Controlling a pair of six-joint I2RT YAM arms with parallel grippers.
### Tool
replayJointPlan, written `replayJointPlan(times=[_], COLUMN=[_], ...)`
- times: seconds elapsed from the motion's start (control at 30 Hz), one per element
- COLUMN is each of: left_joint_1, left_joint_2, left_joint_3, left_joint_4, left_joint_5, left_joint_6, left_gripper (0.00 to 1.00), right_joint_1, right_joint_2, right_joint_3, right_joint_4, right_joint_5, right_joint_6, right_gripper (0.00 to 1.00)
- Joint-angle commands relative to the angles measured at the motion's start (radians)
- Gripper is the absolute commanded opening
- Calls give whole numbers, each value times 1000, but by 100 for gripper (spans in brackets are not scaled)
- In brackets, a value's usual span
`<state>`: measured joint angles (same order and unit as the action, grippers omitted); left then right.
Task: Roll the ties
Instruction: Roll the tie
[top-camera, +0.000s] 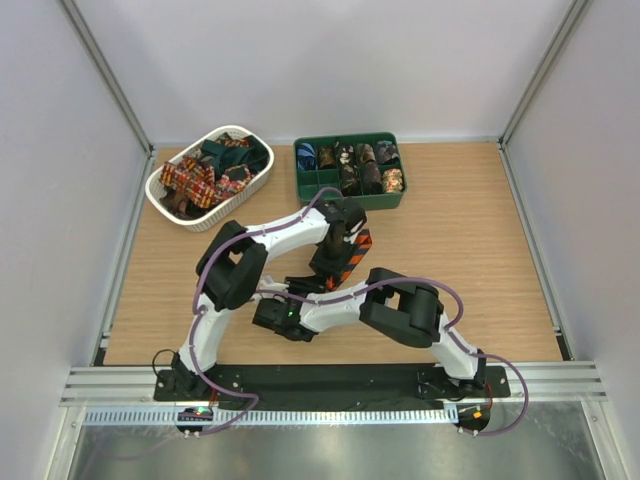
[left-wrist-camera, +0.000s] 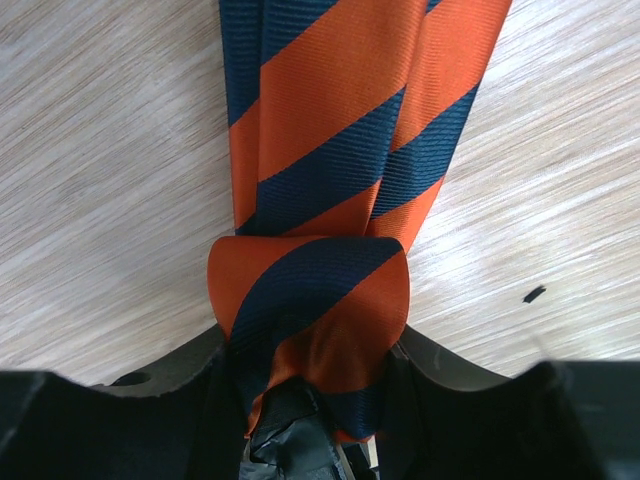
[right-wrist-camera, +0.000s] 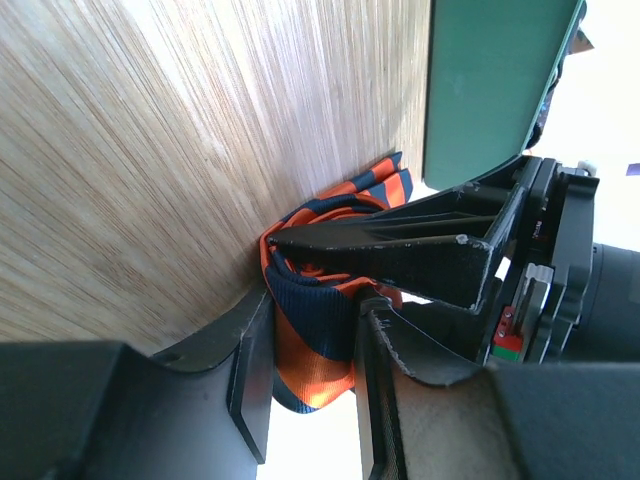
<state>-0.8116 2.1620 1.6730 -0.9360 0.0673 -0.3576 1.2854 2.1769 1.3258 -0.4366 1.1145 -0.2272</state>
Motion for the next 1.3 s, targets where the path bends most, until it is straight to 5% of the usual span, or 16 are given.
replayJointPlan(times=[0.0,0.4,0.47,0.53,0.77,1.13,1.27], left_joint_1=[-15,-17,-17,-17,-15,-29,-32], left_joint_2=[19,41,45,53,52,13,9], left_joint_3=[20,-8,-15,-13,37,47,37], left_joint_4=[-116,-93,-83,-92,-201,-293,-294], left_joint_5=[19,63,78,83,86,152,163], left_joint_6=[34,63,63,65,83,91,85], left_gripper=[47,31,27,22,15,12,11], right_joint_1=[-17,-8,-8,-8,-8,-26,-31], right_joint_2=[-42,-11,1,11,43,80,83], right_joint_3=[-2,30,33,29,9,7,10], right_joint_4=[-39,-67,-77,-80,-73,-91,-99], right_joint_5=[-68,-56,-45,-21,15,24,25], right_joint_6=[68,84,88,88,83,111,120], right_gripper=[1,1,31,50,68,69,62])
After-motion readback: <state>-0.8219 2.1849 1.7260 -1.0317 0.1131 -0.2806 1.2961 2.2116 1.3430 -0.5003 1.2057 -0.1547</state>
